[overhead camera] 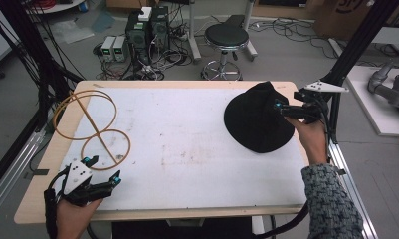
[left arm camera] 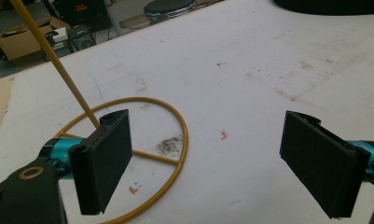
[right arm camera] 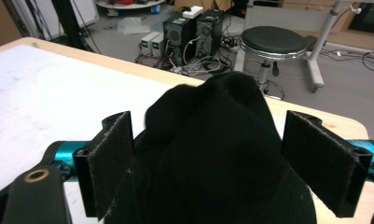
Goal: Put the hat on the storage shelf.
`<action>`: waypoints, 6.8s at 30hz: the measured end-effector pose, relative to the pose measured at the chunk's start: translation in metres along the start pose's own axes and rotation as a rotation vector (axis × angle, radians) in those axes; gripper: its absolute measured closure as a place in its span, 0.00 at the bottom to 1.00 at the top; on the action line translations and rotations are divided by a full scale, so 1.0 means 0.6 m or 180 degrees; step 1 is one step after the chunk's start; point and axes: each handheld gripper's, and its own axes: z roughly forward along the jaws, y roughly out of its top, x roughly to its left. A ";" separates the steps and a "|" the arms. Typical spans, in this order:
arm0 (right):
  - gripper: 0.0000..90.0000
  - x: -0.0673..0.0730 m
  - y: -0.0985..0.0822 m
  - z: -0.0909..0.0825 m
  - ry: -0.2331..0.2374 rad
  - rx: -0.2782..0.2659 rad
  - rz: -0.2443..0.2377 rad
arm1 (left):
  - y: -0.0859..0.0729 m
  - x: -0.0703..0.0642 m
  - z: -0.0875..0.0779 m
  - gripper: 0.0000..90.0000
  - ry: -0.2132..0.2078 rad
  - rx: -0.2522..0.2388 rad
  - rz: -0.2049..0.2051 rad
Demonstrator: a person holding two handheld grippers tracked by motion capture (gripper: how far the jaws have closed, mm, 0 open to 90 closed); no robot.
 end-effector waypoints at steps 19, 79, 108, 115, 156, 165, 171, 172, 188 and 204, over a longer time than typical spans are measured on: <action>0.34 -0.015 0.013 0.097 -0.0125 0.0018 0.0053 | -0.002 0.001 0.001 0.19 -0.0014 0.0018 0.0002; 0.96 0.160 0.204 -0.009 0.1003 -0.0495 -0.0746 | -0.001 -0.003 0.003 0.19 -0.0084 0.0025 0.0057; 0.96 0.279 0.361 0.056 0.1809 -0.0788 -0.1090 | -0.003 -0.006 0.001 0.19 -0.0171 0.0054 0.0091; 0.96 0.295 0.404 0.073 0.1885 -0.0853 -0.1123 | -0.005 -0.004 -0.001 0.19 -0.0192 0.0040 0.0071; 0.95 0.569 0.431 0.181 0.3047 -0.0724 -0.1373 | -0.024 0.003 -0.047 0.19 -0.0019 0.0064 0.0027; 0.95 0.618 0.418 0.206 0.3122 -0.0565 -0.1470 | -0.026 0.006 -0.055 0.19 -0.0001 0.0061 0.0022; 0.95 0.642 0.406 0.219 0.3146 -0.0473 -0.1552 | -0.025 0.004 -0.053 0.19 -0.0019 0.0042 0.0021; 0.95 0.646 0.404 0.221 0.3152 -0.0457 -0.1562 | -0.025 0.004 -0.052 0.19 -0.0017 0.0025 0.0015; 0.94 0.675 0.375 0.243 0.3151 -0.0241 -0.1667 | -0.022 0.005 -0.050 0.19 -0.0052 0.0018 0.0028; 0.82 0.683 0.365 0.250 0.3072 -0.0181 -0.1708 | -0.024 0.005 -0.054 0.19 -0.0031 0.0004 0.0021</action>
